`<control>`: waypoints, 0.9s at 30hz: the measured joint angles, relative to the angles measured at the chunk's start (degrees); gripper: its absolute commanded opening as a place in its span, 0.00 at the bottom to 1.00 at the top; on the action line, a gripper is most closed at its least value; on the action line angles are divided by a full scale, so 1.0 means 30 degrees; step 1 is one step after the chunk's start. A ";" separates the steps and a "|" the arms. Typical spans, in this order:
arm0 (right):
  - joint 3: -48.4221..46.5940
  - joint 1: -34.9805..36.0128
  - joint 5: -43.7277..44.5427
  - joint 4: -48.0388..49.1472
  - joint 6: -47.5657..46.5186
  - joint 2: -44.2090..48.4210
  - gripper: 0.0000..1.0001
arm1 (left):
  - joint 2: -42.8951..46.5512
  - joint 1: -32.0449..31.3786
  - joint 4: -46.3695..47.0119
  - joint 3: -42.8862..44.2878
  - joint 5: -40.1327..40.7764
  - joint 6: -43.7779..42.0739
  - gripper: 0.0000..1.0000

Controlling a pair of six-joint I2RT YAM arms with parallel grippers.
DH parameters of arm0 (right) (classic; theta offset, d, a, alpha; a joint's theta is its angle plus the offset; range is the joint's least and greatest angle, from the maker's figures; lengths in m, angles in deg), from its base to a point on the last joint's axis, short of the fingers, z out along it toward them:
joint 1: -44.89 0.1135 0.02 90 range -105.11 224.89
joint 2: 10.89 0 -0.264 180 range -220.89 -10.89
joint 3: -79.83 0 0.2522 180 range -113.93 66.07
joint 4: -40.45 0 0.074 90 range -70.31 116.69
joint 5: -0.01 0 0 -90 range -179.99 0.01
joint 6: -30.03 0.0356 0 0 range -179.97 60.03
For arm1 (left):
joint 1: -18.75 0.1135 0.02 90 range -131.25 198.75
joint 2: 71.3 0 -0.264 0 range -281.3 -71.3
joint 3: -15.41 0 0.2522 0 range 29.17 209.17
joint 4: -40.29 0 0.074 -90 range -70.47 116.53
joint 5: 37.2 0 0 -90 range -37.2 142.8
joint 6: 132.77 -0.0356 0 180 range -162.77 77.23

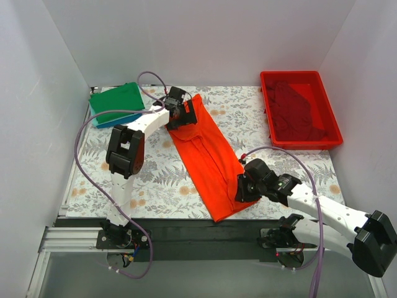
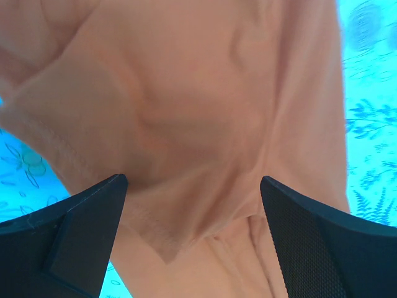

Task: Fold and stack the t-shirts
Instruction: Fold the tshirt

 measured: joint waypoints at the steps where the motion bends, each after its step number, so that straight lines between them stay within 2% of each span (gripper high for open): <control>1: 0.0211 0.0029 0.0007 0.0015 0.0000 0.0007 0.26 | -0.0015 0.0015 -0.0073 -0.0364 -0.0036 0.0350 0.88; 13: 0.1770 0.0911 -0.0124 0.2055 0.0138 -0.1836 0.24 | -0.1166 0.0015 0.0138 0.0080 0.0415 0.1843 0.88; 27: 0.0517 0.3096 -0.0168 0.3993 0.1486 -0.4641 0.23 | -0.2900 0.0204 0.0270 0.2586 0.0437 -0.1078 0.88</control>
